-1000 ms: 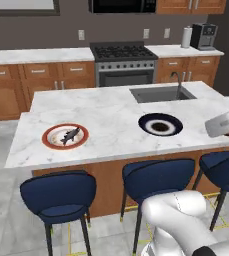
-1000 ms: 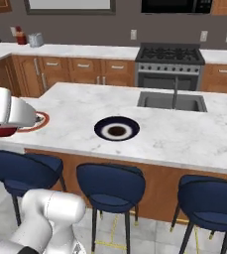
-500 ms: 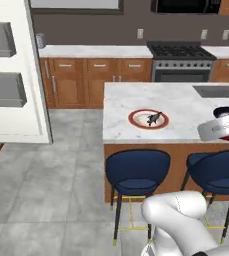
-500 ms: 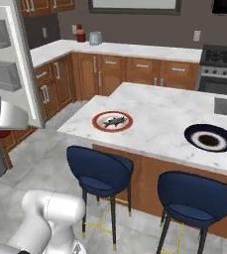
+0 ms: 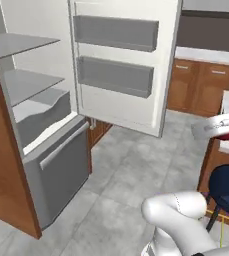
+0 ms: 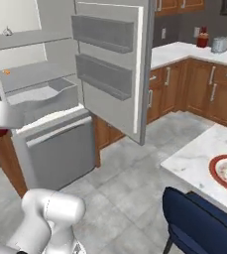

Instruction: Transport the fish and tomato to the fridge. Place the fish on the rack containing meat and place the tomato on the rack containing the vegetable, ensuring meats and vegetables are on different racks.

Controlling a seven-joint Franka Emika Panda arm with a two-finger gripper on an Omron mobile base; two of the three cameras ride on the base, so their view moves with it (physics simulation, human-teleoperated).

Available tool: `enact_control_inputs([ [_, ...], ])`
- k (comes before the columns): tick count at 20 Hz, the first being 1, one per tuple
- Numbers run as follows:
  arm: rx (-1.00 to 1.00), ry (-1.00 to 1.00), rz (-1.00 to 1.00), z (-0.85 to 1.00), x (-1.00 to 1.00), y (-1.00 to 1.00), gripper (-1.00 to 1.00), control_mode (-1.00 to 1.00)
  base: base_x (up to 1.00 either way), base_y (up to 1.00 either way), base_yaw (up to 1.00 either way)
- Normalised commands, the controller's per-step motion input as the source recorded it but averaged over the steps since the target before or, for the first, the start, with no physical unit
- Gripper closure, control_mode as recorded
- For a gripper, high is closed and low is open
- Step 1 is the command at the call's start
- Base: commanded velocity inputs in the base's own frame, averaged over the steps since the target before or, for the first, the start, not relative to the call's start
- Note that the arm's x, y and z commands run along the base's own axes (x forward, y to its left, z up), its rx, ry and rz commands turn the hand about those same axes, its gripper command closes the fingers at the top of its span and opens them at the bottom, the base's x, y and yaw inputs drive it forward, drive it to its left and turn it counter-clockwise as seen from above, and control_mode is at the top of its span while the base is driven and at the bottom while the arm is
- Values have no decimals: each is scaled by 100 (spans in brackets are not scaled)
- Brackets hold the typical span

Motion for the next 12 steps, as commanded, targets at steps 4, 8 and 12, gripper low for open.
enact_control_inputs([
  [4, 0, 0, 0, 0, 0, 0, 100, 100, 67, 26, 73],
  [8, 0, 0, 0, 0, 0, 0, 100, 100, 100, 0, 46],
  [12, 0, 0, 0, 0, 0, 0, 100, 100, 100, 9, 50],
])
